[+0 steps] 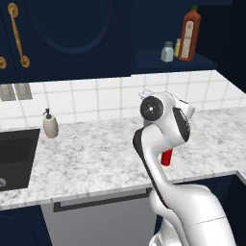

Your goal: Put the shaker and condiment bottle from the counter next to their counterparts in the cabinet.

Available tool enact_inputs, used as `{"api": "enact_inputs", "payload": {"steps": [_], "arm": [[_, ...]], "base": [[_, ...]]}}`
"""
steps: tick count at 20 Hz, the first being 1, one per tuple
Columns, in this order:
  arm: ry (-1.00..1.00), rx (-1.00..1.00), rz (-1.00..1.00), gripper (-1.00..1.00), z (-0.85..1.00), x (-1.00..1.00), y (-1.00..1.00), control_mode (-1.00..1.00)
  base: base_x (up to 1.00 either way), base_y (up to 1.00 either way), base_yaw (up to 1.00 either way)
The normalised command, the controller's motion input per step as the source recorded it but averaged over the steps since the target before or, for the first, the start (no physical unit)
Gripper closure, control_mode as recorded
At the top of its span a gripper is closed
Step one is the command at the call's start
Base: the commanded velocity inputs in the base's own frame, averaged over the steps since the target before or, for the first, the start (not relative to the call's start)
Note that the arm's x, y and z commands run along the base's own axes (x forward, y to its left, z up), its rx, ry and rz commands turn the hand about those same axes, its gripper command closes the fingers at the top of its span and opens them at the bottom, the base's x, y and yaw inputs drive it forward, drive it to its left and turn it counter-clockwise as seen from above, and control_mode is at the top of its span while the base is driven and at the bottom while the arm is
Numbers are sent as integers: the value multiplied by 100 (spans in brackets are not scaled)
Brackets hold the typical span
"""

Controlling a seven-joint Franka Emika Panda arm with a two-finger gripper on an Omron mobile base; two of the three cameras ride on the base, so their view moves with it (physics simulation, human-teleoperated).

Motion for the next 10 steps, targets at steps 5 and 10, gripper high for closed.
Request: {"api": "enact_inputs", "payload": {"steps": [5,10], "arm": [[-7,34,-10,-100,-52,-4,11,-100],[4,18,-8,-100,-60,0,-1,-100]], "base": [[0,0,0],[0,0,0]]}}
